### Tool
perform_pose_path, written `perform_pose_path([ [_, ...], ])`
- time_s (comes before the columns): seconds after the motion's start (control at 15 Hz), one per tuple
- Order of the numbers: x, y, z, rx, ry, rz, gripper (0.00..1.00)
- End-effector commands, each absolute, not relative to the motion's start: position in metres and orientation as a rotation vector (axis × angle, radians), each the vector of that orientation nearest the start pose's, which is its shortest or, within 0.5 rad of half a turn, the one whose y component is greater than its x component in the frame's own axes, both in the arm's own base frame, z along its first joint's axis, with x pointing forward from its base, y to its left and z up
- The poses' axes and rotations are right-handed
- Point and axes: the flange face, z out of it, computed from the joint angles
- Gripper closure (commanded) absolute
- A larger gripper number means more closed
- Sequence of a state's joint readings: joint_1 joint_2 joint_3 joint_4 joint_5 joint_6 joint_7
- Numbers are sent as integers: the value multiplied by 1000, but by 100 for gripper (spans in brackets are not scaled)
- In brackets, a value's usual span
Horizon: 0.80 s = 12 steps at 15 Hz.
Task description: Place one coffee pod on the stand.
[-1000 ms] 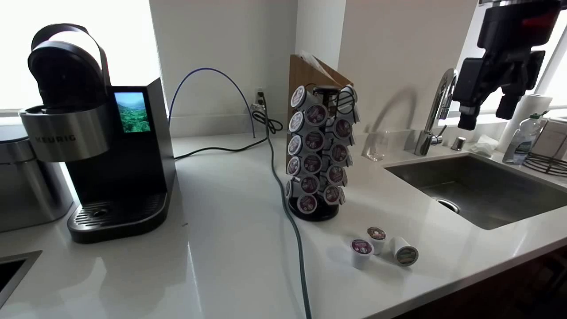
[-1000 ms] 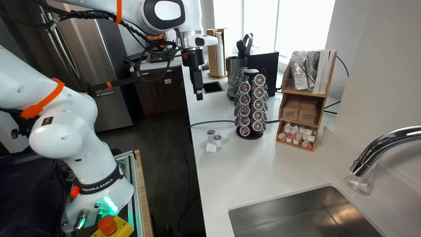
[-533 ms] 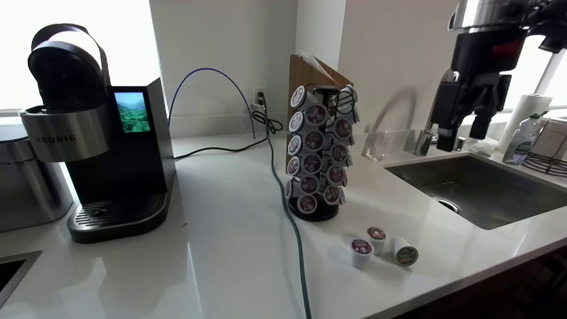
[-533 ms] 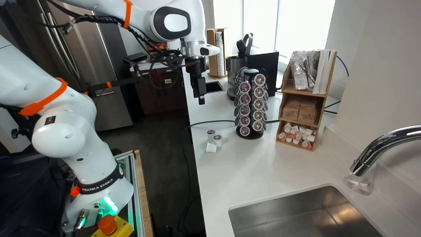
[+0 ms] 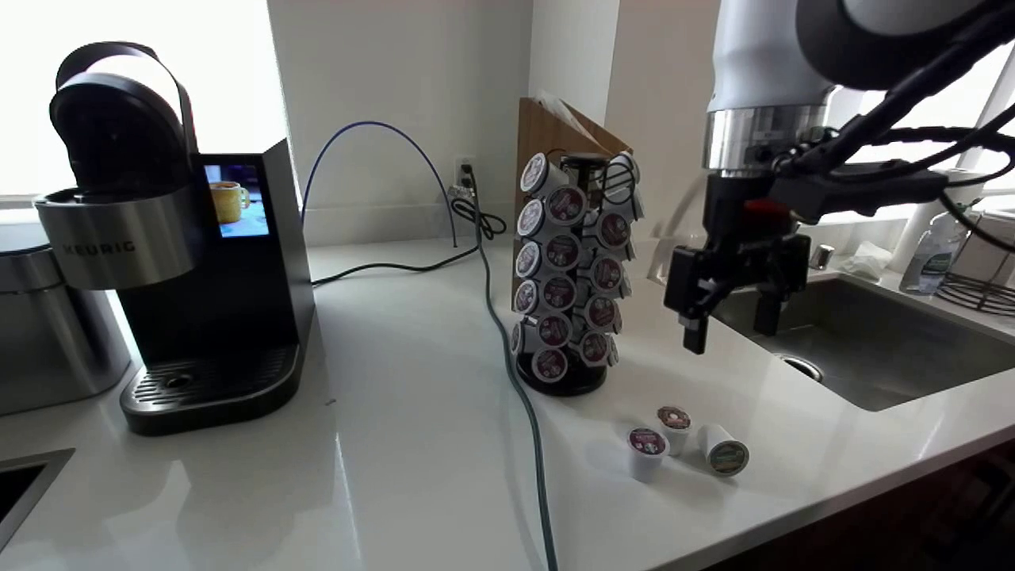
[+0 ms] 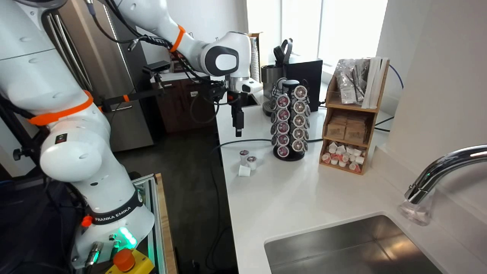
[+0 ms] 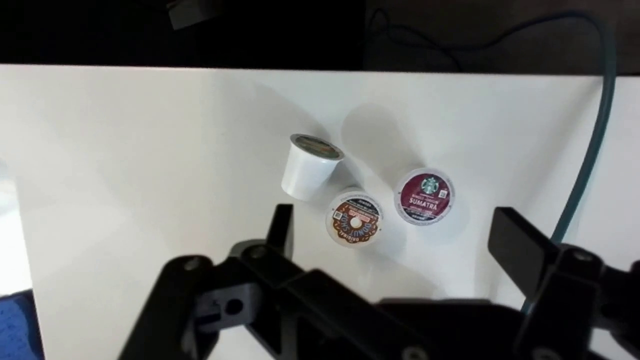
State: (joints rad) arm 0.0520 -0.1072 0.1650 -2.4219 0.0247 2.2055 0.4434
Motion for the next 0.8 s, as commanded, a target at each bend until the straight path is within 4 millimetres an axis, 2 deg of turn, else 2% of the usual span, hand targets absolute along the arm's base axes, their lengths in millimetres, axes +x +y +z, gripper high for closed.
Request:
perform_pose_path([
  [0.0, 454, 103, 334, -3148, 393, 180, 0],
  [0.33, 456, 100, 338, -3146, 393, 165, 0],
  [0.4, 458, 102, 334, -3134, 385, 163, 0],
  [0.73, 465, 118, 319, -3037, 586, -29, 0],
])
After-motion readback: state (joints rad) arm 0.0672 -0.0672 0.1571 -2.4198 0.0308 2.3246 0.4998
